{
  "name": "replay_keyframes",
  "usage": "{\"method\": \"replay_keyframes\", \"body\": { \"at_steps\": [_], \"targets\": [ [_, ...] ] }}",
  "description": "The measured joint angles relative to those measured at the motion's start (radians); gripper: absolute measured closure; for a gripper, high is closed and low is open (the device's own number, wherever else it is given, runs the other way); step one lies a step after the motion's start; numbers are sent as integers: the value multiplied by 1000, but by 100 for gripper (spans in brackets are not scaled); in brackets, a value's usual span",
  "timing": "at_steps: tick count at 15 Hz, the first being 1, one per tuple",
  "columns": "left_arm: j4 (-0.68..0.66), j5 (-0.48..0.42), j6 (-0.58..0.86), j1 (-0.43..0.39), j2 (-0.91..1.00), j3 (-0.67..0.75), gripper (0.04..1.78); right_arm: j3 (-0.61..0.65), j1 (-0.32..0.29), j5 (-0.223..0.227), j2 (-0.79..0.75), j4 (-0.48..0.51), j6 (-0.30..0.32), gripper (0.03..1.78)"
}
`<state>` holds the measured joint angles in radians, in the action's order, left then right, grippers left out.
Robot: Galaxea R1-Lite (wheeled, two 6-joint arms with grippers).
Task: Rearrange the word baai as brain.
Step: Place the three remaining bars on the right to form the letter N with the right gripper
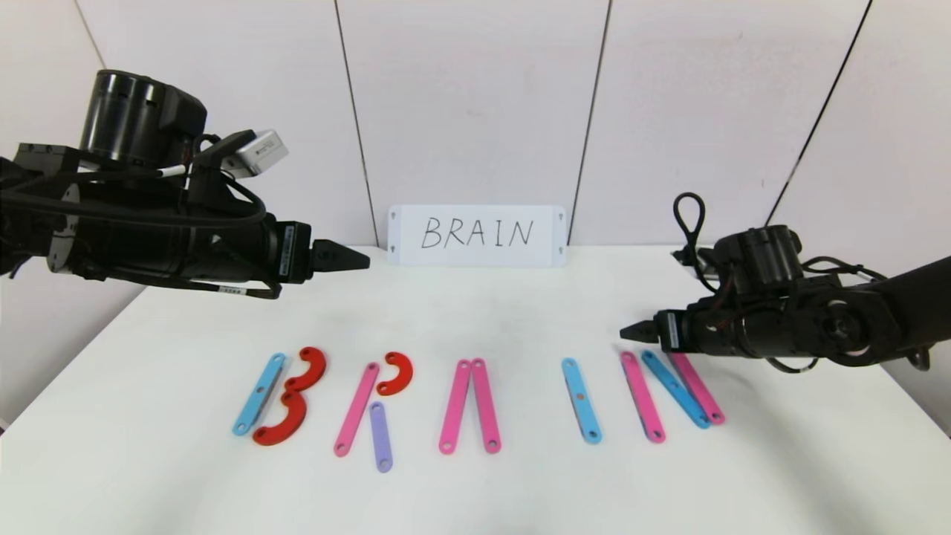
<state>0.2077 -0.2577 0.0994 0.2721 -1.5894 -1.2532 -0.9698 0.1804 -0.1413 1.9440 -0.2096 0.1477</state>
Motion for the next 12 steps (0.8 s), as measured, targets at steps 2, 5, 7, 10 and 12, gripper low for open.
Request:
{"method": "replay_keyframes", "body": {
  "at_steps": [2, 5, 7, 10, 12],
  "targets": [
    [0, 0, -1, -1, 0, 0, 8, 12, 26, -2, -28, 3, 0, 7],
    [0, 0, -1, 0, 0, 0, 8, 45, 74, -3, -47, 3, 2, 7],
    [-1, 0, 0, -1, 0, 0, 8, 56, 87, -3, -48, 2, 3, 7],
    [-1, 0, 0, 0, 0, 0, 8, 64, 92, -3, -47, 1, 3, 7],
    [-1, 0, -1, 0, 0, 0, 8, 67, 92, -3, -42, 1, 4, 7]
  ]
}}
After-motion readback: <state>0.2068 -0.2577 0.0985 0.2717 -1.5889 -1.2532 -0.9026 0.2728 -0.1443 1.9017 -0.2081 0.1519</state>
